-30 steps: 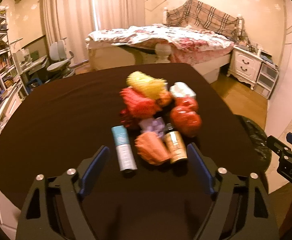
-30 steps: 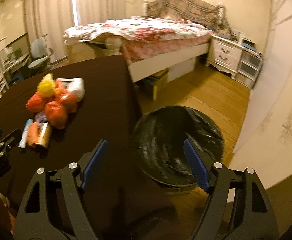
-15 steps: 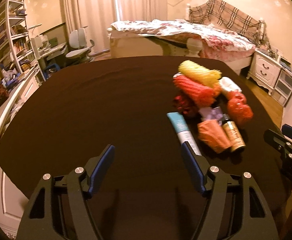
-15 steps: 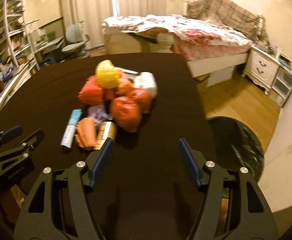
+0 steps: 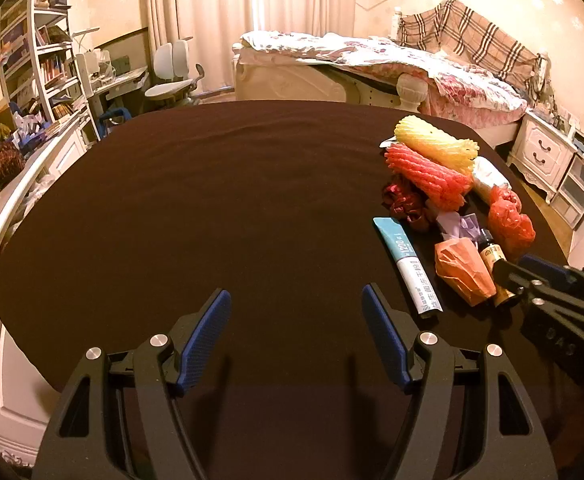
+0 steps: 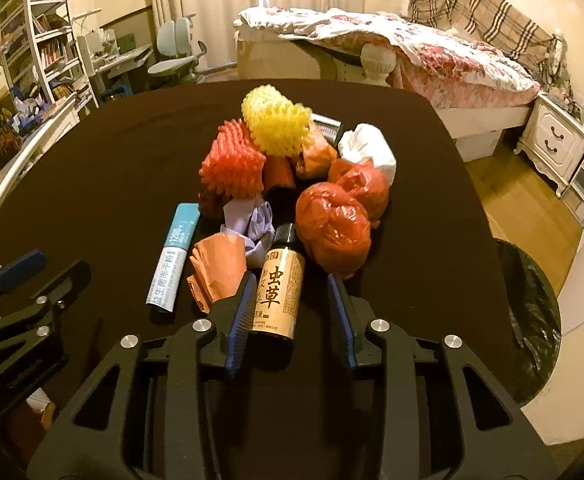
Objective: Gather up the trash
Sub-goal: 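Reach the right tool to the table and grasp the brown bottle, then grasp the teal tube with the left tool while the right tool holds the bottle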
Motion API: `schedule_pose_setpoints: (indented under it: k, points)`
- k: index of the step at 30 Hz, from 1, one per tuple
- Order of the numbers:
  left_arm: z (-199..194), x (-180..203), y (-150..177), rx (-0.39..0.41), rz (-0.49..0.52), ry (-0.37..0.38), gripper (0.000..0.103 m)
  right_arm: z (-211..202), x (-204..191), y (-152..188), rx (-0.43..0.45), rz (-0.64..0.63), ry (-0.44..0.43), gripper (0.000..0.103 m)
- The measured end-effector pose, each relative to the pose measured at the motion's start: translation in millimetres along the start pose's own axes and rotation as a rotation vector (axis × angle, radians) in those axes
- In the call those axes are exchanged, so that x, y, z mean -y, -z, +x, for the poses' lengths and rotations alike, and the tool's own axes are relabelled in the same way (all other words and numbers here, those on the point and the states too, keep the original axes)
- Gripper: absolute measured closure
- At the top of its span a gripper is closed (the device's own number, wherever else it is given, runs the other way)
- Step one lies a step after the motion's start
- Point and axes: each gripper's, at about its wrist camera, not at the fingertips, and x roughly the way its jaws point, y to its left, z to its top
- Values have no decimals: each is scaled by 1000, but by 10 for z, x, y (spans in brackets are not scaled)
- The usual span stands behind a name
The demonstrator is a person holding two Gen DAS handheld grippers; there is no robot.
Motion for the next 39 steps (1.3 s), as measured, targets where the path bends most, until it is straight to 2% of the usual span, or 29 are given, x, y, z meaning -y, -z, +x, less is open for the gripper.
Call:
schedule_pose_setpoints:
  k: [2,13,18,33,36,39]
  points:
    - [12,26,-9,-5,-3,4,34,48,-8,8,-12,2,-15,79]
    - [46,198,1,-30,7,34,34,-98,34,156,4,13,-35,79]
    - [60,278,-22,-33,16,43,34,-202,162,239,23,14,-12,79]
    - [304,482,-103,-92,28,52,34,-237,409,388,23,79,-15,79]
    - [304,487,-65,-96,42,52,45,-242,431,386,27,87,-17,79]
    - [263,481,-29,-80,62,60,64,-253,443,385,31,91,-19,79]
